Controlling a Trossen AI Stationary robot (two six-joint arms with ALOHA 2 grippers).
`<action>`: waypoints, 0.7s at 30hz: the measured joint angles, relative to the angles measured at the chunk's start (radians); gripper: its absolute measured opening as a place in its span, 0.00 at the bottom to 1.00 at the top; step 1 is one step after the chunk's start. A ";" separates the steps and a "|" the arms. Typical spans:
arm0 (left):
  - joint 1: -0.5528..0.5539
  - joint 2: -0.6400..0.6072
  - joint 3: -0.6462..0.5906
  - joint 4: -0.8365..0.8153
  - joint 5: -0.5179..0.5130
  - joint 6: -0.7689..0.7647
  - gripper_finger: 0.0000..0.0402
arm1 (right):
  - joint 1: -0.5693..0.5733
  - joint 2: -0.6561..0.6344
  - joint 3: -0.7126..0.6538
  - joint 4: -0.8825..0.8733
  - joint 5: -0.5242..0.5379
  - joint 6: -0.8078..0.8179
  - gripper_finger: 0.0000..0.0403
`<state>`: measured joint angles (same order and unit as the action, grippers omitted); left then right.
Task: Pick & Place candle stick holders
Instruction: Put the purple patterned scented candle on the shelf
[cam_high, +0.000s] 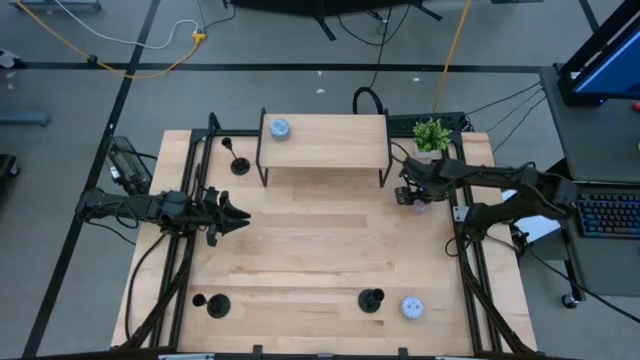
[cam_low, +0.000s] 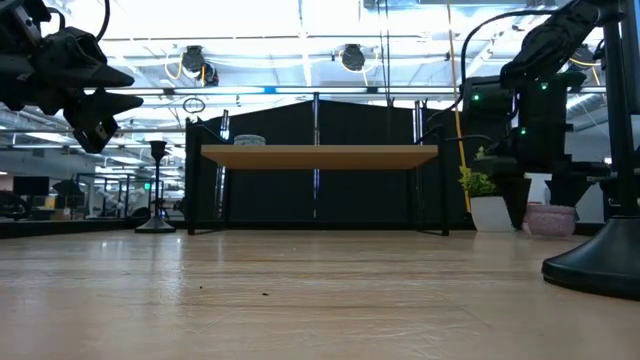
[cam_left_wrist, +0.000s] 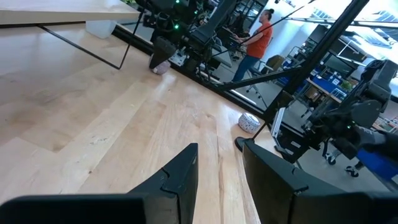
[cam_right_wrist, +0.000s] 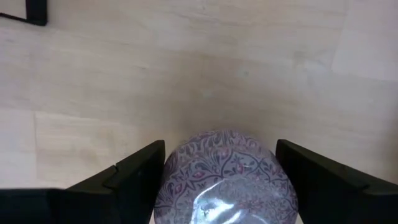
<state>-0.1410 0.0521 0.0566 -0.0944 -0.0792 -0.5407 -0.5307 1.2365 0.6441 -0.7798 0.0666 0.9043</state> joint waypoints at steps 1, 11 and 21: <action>0.000 0.000 0.000 0.000 0.000 0.000 0.33 | 0.000 -0.008 0.000 -0.003 0.000 0.000 0.73; 0.000 0.000 0.000 0.000 0.000 -0.005 0.33 | 0.000 -0.069 0.002 -0.018 -0.042 -0.006 0.72; 0.000 0.000 0.000 0.000 0.000 -0.014 0.33 | 0.000 -0.069 0.002 -0.010 -0.011 -0.056 0.72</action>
<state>-0.1410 0.0521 0.0566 -0.0940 -0.0792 -0.5552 -0.5310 1.1675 0.6460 -0.7898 0.0553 0.8482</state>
